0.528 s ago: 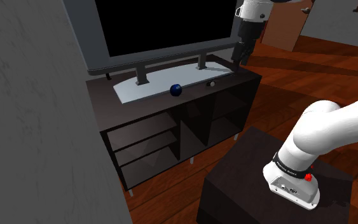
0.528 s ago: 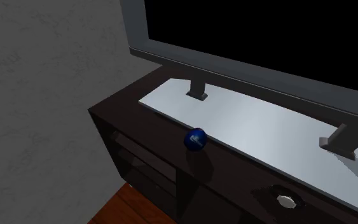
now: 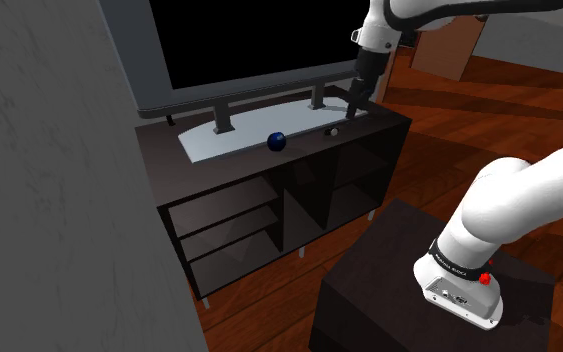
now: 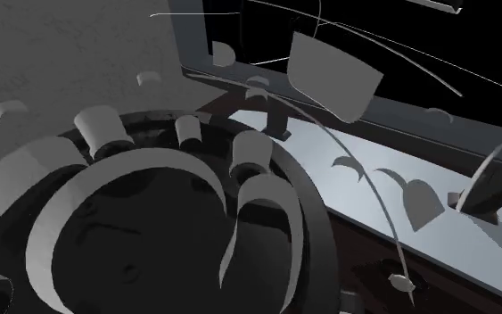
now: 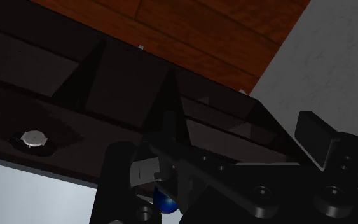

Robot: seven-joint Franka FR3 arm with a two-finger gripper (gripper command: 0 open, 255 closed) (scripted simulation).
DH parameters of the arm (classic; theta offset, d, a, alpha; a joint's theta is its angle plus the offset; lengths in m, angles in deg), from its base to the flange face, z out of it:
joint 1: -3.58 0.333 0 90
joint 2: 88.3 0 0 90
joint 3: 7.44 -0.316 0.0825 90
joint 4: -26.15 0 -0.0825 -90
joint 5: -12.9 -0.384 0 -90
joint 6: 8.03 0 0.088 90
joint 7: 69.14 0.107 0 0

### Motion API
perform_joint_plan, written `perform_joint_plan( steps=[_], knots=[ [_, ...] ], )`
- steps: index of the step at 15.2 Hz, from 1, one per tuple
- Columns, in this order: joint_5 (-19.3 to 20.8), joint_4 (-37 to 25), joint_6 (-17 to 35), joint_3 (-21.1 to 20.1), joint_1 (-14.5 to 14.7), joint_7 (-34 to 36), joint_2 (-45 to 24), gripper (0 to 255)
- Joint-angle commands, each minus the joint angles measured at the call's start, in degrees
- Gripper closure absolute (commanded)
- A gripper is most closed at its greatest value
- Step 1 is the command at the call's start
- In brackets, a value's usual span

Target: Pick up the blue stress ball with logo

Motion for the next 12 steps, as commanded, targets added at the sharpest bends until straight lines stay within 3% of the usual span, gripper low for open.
perform_joint_plan(
  steps=[1,7,12],
  knots=[
    [-0.51,1.26,4.90,0.99,0.57,-2.54,-2.77,0],
    [-3.26,-0.31,16.09,4.56,2.46,-11.30,-13.72,0],
    [-7.79,-4.40,23.33,7.09,4.37,-19.58,-24.09,0]
  ],
)
